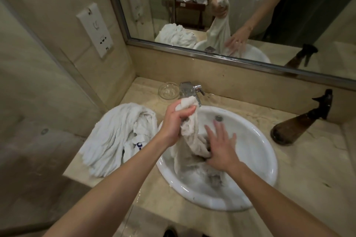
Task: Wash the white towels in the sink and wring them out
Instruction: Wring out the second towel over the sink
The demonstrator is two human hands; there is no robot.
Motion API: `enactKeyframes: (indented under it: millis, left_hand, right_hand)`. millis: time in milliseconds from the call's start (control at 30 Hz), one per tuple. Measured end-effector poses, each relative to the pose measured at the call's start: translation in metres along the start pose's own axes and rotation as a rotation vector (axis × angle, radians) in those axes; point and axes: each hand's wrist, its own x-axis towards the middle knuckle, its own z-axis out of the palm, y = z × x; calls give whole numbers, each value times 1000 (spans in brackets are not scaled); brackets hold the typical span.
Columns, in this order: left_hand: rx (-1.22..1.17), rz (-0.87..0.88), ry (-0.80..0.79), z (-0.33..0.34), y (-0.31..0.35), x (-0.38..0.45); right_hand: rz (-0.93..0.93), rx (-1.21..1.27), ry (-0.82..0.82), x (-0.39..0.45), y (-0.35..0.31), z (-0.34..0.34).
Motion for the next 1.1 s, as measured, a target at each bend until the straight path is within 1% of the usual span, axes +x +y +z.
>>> enactKeyframes:
  millis: [33,67,100,133,200,267,333,400,500,567,633,733,767,800,867,933,1000,1033,1100]
  left_hand:
    - [15,4,-20,4,1,-2]
    - [40,13,-45,7,2,-4]
    - [59,18,-68,7,4,-6]
    - [68,13,-69,3,5,-8]
    - [66,-4,-18,-14,7,-10]
    - [103,15,51,-38,7,-10]
    - [207,50,95,-58,2,-8]
    - [378,70,119,-67,-7,-4]
    - [740,-20,97,-70,-27,5]
    - [999,-40,1,-71,-42,11]
    - [1252,-32,-159,-70,-57,16]
    - [1671,-81,-400,-56,-81,19]
    - [1745,-61,-465,-47,-90,17]
    - [1755,-41,-520,-37,-98,15]
    - [1667,-19,-591,-22,-115,13]
    - [1542,-41,-624,-12,-135,16]
    - [1463,-36,-612,-2,-148,20]
    - [1480,-6,-579,4,-151,24]
    - [1611,92,-531,14,-149,35]
  right_hand:
    - [-41,109,-70,2,-8,1]
    - [-39,198,-116,4,-14,2]
    - [-12,231,-123,7,-13,5]
    - [31,190,-118,9,-9,8]
    - [128,27,-123,11,9,10]
    - [221,-11,-128,10,30,7]
    - [313,95,-111,7,44,2]
    - [374,271,-40,5,47,-8]
    - [400,566,114,5,40,-36]
    - [400,759,179,2,32,-58]
    - [378,904,201,-7,24,-78]
    - [348,1109,209,-20,14,-102]
    - [336,1178,206,-24,12,-109]
    - [332,1236,193,-27,10,-115]
    - [317,1302,170,-34,7,-128]
    - [276,1334,150,-45,9,-143]
    - [205,1370,132,-58,14,-162]
    - [148,1388,116,-65,15,-173]
    - [47,1403,98,-74,18,-191]
